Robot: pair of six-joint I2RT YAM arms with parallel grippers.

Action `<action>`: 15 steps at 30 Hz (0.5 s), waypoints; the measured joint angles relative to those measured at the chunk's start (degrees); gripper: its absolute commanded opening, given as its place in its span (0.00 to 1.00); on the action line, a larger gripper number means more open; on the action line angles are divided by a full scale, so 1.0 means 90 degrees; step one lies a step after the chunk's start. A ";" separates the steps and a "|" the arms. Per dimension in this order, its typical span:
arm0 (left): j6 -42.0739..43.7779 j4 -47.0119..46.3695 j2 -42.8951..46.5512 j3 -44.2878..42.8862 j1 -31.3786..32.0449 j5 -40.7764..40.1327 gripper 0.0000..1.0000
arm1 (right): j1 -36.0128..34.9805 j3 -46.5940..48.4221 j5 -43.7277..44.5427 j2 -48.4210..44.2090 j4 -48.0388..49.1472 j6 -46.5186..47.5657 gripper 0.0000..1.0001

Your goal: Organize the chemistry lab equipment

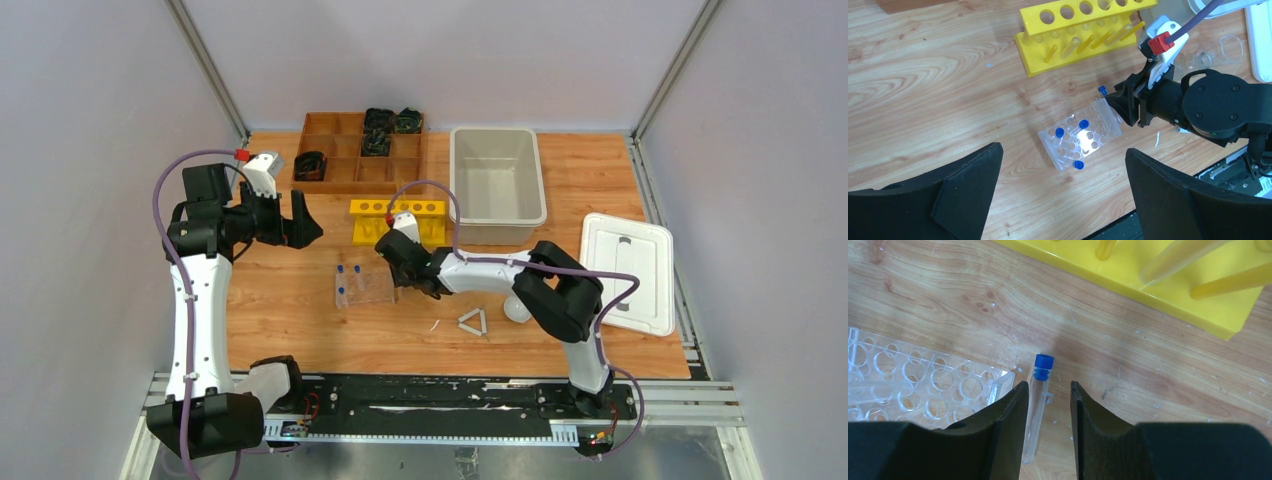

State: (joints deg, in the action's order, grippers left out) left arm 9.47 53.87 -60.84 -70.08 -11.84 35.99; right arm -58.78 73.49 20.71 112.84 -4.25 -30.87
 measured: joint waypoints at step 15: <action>0.0017 0.0000 0.0000 0.0000 0.0000 0.0104 0.99 | 0.0223 0.0270 -0.0129 0.0289 -0.0114 -0.0316 0.00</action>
State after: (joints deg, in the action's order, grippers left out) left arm 9.63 53.87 -60.84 -70.08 -11.84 36.93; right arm -56.77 75.92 19.55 115.44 -5.28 -33.71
